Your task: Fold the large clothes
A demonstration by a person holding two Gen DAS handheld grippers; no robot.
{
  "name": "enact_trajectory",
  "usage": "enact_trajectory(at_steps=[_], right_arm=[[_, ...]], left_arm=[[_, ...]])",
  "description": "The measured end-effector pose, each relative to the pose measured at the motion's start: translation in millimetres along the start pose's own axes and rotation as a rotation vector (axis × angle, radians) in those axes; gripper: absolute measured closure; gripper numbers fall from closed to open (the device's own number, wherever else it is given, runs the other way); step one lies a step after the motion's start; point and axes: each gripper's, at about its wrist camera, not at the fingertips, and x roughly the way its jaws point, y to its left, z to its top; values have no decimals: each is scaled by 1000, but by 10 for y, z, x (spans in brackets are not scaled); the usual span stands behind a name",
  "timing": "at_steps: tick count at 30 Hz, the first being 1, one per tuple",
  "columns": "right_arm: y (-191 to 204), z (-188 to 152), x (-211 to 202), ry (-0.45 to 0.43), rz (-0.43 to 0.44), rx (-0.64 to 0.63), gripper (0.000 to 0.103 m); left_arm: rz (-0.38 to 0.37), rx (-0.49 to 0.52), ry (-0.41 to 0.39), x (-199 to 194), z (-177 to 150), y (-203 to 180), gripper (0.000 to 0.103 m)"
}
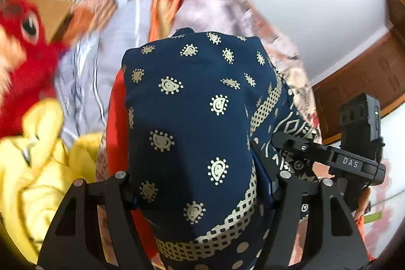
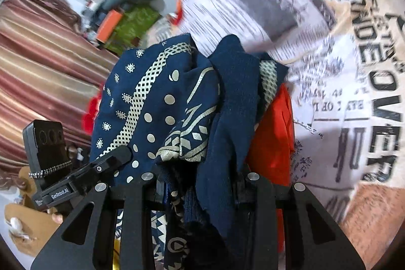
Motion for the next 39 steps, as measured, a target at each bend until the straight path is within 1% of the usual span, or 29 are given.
enact_trajectory(at_steps=[2, 4, 5, 6, 7, 8, 9, 14, 17, 19, 21, 22, 26, 28, 30, 31, 32, 33, 34, 35, 39], right_arm=[[-59, -39, 104, 21, -27, -25, 70], [-61, -91, 119, 32, -58, -60, 60], [-57, -131, 96, 34, -80, -84, 56], [-49, -175, 55, 32, -109, -110, 48], [-38, -198, 18, 29, -130, -127, 42], [-25, -250, -49, 21, -169, -156, 41], [-13, -303, -117, 16, -190, -173, 40], [-17, -486, -444, -25, -282, -193, 40], [13, -548, -615, -52, -316, -204, 40], [58, -583, -742, -74, -311, -211, 40], [151, -652, -980, -113, -299, -219, 40], [271, -672, -1009, -133, -301, -225, 40], [630, -880, -1567, -262, -284, -284, 40], [838, -985, -1808, -329, -277, -321, 40], [1077, -1160, -2138, -424, -265, -369, 40], [1153, -1229, -2229, -455, -259, -385, 40], [1284, -1345, -2406, -508, -249, -414, 40], [1376, -1434, -2525, -548, -245, -433, 40], [1453, -1492, -2587, -580, -243, -445, 40], [1560, -1618, -2735, -634, -235, -463, 40], [1822, -1980, -3041, -759, -204, -513, 40]], left_arm=[[2, -6, 17, 131, -61, 126, 29], [18, 26, -1, 117, -135, 99, 23], [36, 52, -16, 83, -171, 69, 22], [58, 76, -26, 45, -203, 31, 20], [81, 97, -32, 6, -242, -10, 20], [107, 117, -40, -51, -292, -57, 20], [119, 125, -43, -83, -313, -72, 20], [215, 180, -77, -355, -547, -268, 20], [279, 238, -83, -530, -736, -437, 20], [315, 277, -98, -646, -831, -569, 21], [325, 297, -129, -825, -923, -692, 21], [321, 305, -155, -967, -972, -787, 21], [299, 337, -279, -1520, -1119, -1158, 21], [283, 352, -351, -1826, -1183, -1365, 21], [265, 367, -438, -2167, -1293, -1576, 21], [260, 377, -480, -2325, -1354, -1671, 21], [260, 393, -538, -2525, -1453, -1795, 21], [262, 405, -574, -2643, -1528, -1869, 21], [266, 424, -629, -2807, -1644, -1979, 21], [269, 436, -665, -2905, -1723, -2059, 21], [285, 489, -801, -3253, -2137, -2337, 21]])
